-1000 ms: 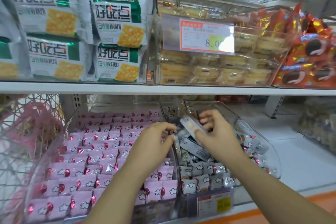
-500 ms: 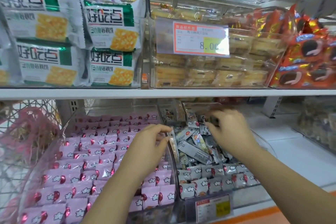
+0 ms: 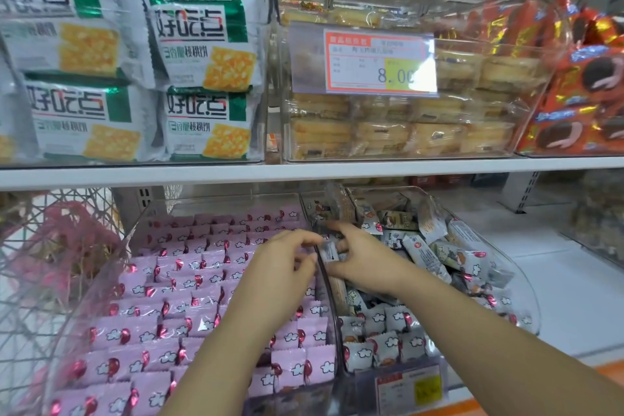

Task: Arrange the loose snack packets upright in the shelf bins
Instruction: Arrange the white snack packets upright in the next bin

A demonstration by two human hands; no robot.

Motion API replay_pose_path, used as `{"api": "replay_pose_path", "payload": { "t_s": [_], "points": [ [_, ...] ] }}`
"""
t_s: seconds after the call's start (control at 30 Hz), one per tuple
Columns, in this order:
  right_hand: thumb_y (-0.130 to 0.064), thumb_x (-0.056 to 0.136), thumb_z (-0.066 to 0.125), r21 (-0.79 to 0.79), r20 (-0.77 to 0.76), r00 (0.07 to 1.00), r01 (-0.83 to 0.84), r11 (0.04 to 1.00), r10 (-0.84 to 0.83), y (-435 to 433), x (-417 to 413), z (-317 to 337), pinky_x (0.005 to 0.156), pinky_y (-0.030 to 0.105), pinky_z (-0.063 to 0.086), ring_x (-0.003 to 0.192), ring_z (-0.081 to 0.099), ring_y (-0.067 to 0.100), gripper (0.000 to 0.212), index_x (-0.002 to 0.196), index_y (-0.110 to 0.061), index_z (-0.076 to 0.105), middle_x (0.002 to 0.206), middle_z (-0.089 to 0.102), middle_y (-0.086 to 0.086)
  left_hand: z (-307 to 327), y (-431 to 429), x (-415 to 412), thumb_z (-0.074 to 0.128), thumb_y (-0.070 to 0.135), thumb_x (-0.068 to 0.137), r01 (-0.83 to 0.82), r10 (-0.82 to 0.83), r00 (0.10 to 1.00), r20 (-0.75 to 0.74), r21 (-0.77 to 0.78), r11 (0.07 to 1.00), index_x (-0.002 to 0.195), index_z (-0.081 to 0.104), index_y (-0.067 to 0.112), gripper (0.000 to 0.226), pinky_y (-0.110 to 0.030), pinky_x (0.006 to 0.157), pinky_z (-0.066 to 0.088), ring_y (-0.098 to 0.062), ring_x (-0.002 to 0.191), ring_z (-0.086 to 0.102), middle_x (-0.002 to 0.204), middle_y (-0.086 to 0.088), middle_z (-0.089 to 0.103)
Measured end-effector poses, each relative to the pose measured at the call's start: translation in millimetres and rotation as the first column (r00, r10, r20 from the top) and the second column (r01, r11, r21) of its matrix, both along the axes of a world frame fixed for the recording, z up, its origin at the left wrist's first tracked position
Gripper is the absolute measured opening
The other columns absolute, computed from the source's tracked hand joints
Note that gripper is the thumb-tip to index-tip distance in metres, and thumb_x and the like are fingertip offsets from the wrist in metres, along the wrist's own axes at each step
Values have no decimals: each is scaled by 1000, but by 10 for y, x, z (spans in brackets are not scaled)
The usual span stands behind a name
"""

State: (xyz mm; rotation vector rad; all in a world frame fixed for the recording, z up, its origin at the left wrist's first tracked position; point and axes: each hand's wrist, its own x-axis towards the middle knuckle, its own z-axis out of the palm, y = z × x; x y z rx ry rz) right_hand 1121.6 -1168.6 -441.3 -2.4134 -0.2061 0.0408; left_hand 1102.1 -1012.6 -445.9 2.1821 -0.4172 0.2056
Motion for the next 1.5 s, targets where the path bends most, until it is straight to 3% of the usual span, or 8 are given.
{"api": "replay_pose_path", "payload": {
  "t_s": [0.23, 0.47, 0.63, 0.73, 0.87, 1.17, 1.3, 1.5],
  "points": [
    [-12, 82, 70, 186, 86, 996, -2, 983, -14, -103, -280, 131, 51, 12, 41, 51, 53, -5, 25, 103, -19, 59, 76, 57, -6, -22, 1, 16, 55, 17, 94, 13, -13, 1000, 15, 27, 1000, 109, 63, 36, 26, -2, 60, 38, 9, 87, 56, 110, 20, 57],
    [0, 82, 65, 541, 433, 803, 133, 830, -410, -530, -571, 176, 50, 24, 41, 57, 49, 12, 27, 90, -22, 50, 85, 59, 6, -7, 5, -8, 53, 18, 96, 3, -3, 1000, 15, 34, 999, 111, 60, 37, 26, -4, 54, 37, 9, 73, 52, 99, 20, 52],
    [-10, 88, 62, 165, 614, 650, 450, 878, -448, -748, -354, 178, 62, 16, 32, 72, 49, 9, 15, 102, -14, 58, 106, 46, 4, 0, -5, -16, 52, 15, 96, -1, 0, 1000, 18, 28, 1000, 112, 60, 37, 28, -4, 55, 37, 8, 78, 53, 99, 19, 53],
    [-11, 90, 59, -56, 545, 736, 509, 859, -401, -817, -189, 218, 66, 21, 34, 63, 44, 3, 23, 113, -16, 62, 112, 54, 8, 8, -1, -22, 52, 16, 96, 13, -13, 1000, 1, 26, 1000, 109, 58, 40, 28, -2, 57, 38, 8, 79, 54, 95, 24, 50],
    [-29, 93, 55, -483, 435, 856, 484, 730, -279, -859, -136, 222, 94, 34, 37, 103, 55, 22, 21, 113, -24, 59, 108, 61, 1, -4, 8, -23, 52, 14, 95, 45, -46, 999, 16, 33, 998, 104, 57, 42, 30, 2, 66, 37, 14, 91, 53, 105, 26, 52],
    [-28, 90, 60, -301, 322, 946, 75, 951, 27, -528, -376, 347, 94, 19, 41, 105, 53, -1, 32, 122, -30, 59, 118, 61, -15, -30, 37, -7, 54, 18, 95, 69, -69, 998, 7, 23, 997, 99, 55, 49, 31, -3, 66, 41, 18, 90, 52, 104, 34, 49],
    [-22, 90, 60, -536, 44, 993, -69, 841, 110, -268, -206, 92, 87, 35, 51, 104, 59, 18, 44, 131, -25, 46, 121, 60, 0, -21, -3, 11, 54, 18, 95, 52, -53, 998, 28, 28, 998, 99, 55, 47, 30, 2, 70, 37, 11, 91, 55, 106, 30, 51],
    [-22, 89, 61, -578, 181, 972, -20, 816, 151, -210, -159, -31, 84, 38, 52, 105, 56, 18, 50, 134, -28, 40, 121, 55, -1, -40, 1, 26, 54, 19, 94, 51, -52, 998, 28, 19, 999, 105, 60, 41, 26, -1, 74, 37, 9, 93, 55, 107, 27, 51]
  ]
}}
